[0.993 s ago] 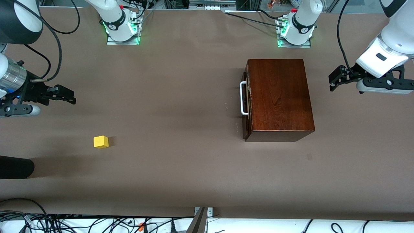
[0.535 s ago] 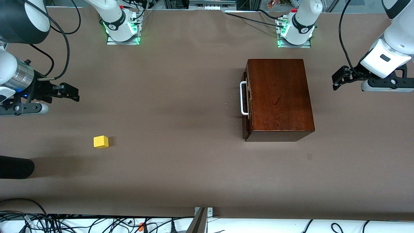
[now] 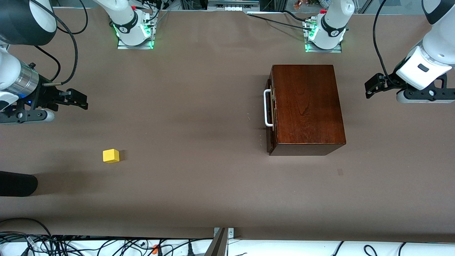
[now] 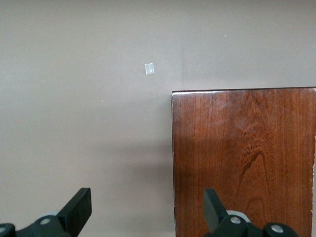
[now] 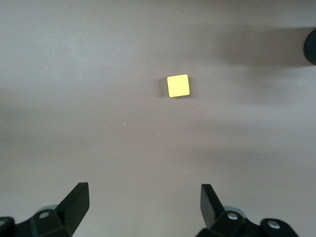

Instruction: Open drawer, take yellow block, close drawer

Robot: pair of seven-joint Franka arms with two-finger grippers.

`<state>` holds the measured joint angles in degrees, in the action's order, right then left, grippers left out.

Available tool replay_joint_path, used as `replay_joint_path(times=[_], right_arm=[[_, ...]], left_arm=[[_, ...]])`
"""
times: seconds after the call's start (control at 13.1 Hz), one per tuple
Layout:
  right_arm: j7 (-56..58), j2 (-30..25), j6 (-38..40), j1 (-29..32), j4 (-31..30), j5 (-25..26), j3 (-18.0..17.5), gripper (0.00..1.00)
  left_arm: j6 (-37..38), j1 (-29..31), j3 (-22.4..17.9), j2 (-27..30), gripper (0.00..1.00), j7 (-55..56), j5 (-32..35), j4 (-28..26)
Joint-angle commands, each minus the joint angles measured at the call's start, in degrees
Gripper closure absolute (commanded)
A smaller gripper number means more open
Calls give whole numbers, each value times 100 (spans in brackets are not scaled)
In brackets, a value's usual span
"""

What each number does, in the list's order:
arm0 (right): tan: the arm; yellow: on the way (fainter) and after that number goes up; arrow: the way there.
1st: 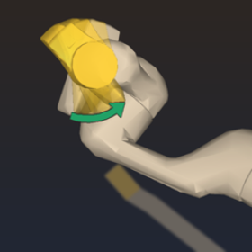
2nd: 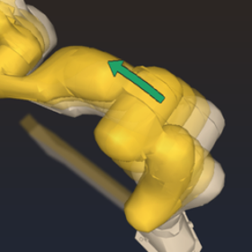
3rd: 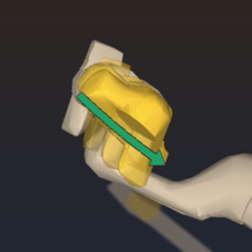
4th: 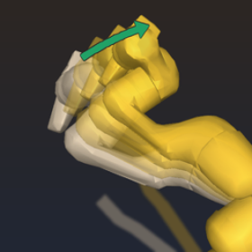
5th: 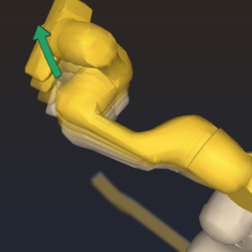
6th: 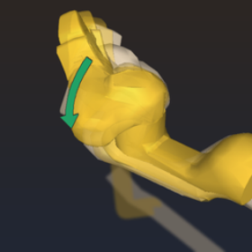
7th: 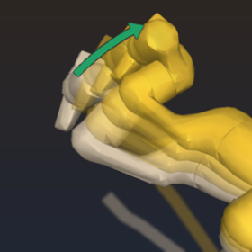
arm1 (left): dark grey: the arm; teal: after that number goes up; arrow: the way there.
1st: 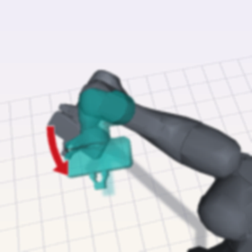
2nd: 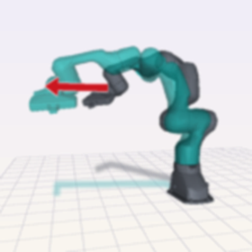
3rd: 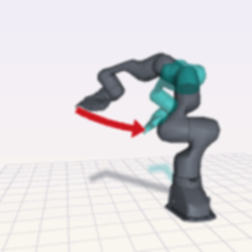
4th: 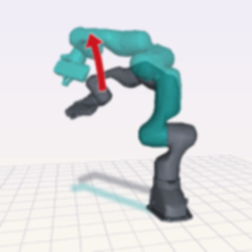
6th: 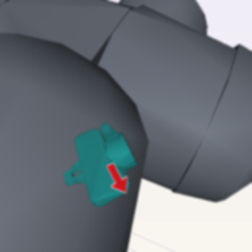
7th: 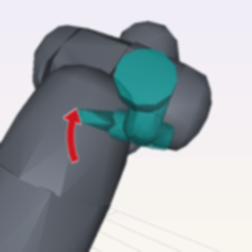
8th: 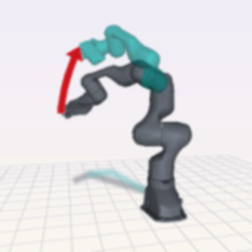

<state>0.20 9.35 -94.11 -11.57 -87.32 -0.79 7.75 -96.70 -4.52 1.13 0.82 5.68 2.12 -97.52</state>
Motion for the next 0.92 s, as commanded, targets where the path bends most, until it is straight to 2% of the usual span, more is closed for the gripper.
replay_joint_path(times=[0.0,0.23,0.53,0.84], right_arm=[[-64,-161,-116,-29,-145,332,-37,0],[-81,-152,-125,-38,-93,351,-28,0],[-81,224,-116,-2,618,342,-2,0],[-56,199,-72,32,655,298,68,0]], left_arm=[[178,21,10,-187,0,-66,-54,304],[186,12,19,-196,0,-119,-45,304],[204,21,19,-196,0,-119,-45,304],[204,21,19,-196,0,-119,-45,304]])
